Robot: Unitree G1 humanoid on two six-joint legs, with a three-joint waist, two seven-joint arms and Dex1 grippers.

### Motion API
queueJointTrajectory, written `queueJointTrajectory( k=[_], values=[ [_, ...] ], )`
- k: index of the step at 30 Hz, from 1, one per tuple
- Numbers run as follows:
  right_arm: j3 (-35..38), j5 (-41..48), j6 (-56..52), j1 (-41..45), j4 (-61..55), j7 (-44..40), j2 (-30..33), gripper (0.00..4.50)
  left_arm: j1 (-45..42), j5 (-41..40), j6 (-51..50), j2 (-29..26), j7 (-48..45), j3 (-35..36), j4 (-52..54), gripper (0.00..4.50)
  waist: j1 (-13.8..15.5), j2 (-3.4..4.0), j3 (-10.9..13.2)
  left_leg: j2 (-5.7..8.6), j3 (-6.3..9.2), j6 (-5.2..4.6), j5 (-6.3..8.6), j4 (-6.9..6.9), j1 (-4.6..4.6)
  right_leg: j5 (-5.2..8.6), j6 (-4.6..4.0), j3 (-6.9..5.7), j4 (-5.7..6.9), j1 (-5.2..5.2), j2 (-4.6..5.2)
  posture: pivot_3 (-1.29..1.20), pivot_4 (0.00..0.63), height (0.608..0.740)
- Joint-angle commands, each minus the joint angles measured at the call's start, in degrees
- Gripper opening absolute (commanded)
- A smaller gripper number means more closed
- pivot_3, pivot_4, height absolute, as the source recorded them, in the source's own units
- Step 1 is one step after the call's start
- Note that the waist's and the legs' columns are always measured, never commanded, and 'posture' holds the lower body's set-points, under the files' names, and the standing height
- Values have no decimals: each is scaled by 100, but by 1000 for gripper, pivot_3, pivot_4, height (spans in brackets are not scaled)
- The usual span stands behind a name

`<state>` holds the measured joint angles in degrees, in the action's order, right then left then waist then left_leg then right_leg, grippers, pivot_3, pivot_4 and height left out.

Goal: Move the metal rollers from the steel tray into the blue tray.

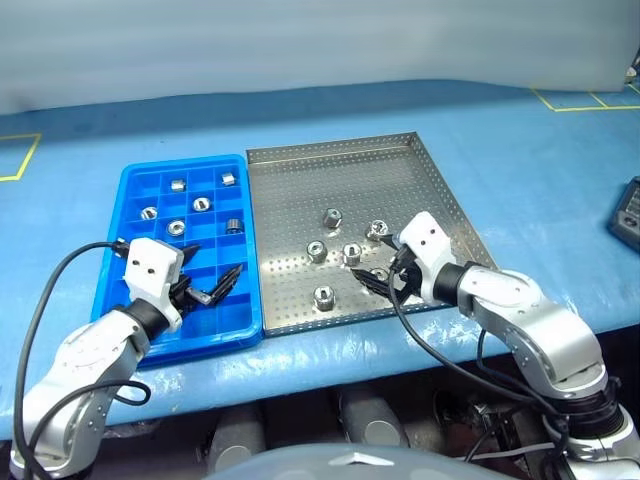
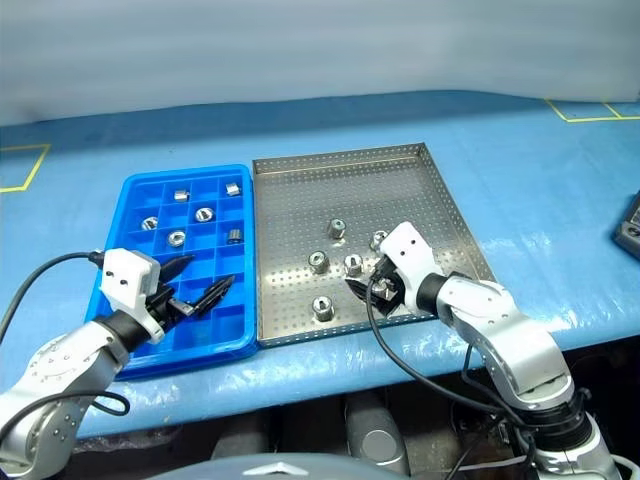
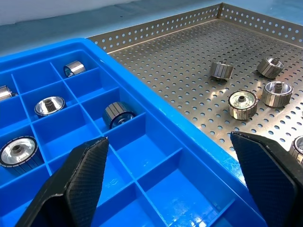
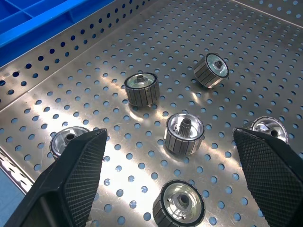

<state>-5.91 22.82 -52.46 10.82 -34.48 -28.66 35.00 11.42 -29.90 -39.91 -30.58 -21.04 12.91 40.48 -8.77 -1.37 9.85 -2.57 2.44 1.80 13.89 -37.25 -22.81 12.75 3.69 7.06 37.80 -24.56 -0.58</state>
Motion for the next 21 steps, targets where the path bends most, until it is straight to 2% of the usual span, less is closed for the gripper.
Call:
queueJointTrajectory(
  k=[1, 13, 19, 21],
  values=[
    [72, -34, 135, -11, -176, 16, -1, 4479, -111, -44, 2, -95, -47, 74, 213, 4487, 7, 0, 0, 0, 0, 0, 0, 0, 0, 0, 0, 0, 0, 0, 0, -119, 150, 740],
    [158, -59, 130, -195, -362, 104, -21, 4479, -561, -56, -55, -320, -335, -65, 3, 4487, -9, 0, 0, 0, 0, 0, 0, -2, 0, 0, 0, 0, 1, 0, 0, -157, 150, 740],
    [202, -57, 102, -290, -462, 229, -92, 4479, -1587, 59, -197, -696, -767, -551, -633, 4487, -70, -1, 1, 1, 0, 0, 0, -7, -2, -2, 3, -1, 1, 2, 0, -181, 150, 740],
    [237, -44, 106, -369, -523, 267, -137, 4479, -2206, 86, -155, -775, -1112, -896, -1056, 4487, -91, -2, 1, 2, 0, 0, 0, -7, -2, -2, 4, 0, 0, 2, 1, -191, 150, 740]
  ],
)
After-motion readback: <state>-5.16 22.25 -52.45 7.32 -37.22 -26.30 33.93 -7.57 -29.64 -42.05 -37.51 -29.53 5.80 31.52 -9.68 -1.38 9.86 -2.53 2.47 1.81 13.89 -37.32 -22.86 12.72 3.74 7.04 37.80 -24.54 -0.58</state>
